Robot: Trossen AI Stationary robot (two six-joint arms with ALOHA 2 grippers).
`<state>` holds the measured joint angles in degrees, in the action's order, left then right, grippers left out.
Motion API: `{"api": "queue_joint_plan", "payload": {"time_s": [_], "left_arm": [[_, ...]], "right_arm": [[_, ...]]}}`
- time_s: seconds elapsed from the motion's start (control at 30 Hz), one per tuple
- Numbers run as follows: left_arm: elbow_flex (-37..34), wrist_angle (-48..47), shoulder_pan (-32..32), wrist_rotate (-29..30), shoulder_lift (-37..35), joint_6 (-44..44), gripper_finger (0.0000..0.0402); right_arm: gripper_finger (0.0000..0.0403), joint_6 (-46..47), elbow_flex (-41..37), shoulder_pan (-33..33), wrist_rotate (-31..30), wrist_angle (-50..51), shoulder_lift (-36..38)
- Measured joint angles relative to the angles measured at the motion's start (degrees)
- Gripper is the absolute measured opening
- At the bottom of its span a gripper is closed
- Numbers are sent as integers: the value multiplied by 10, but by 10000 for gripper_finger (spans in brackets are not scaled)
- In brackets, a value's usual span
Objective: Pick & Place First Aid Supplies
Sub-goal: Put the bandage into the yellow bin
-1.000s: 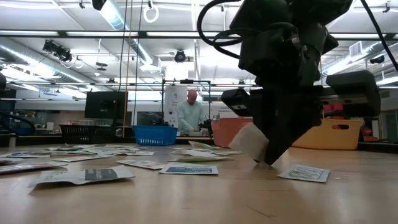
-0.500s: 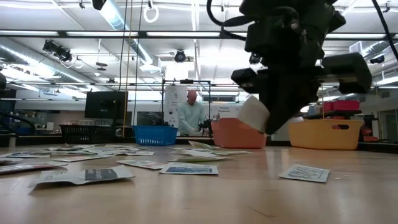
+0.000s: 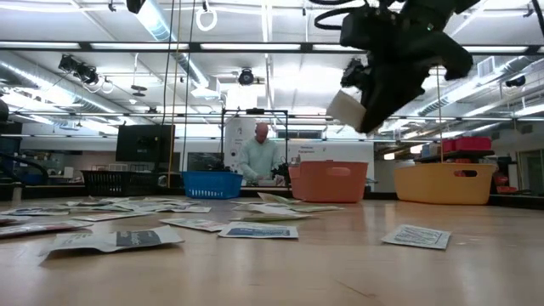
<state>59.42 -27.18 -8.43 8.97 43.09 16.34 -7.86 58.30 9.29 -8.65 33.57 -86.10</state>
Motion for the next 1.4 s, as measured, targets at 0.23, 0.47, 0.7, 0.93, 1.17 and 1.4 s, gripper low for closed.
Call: {"api": "queue_joint_plan", "payload": {"time_s": [0.23,0.47,0.7,0.93,1.17,1.4], "left_arm": [[0,0,0,0,0,-2,106],[0,-1,0,0,0,-5,106],[0,0,0,0,0,-27,106],[0,10,0,0,0,-35,106],[0,12,0,0,0,-36,106],[0,26,0,2,-1,-37,106]], "right_arm": [[43,78,0,-33,-30,59,73],[43,143,0,-79,-29,86,132],[43,180,0,-152,-29,115,167],[43,183,0,-242,-34,160,177],[43,179,0,-339,-44,201,179],[43,178,1,-452,-47,217,180]]}}
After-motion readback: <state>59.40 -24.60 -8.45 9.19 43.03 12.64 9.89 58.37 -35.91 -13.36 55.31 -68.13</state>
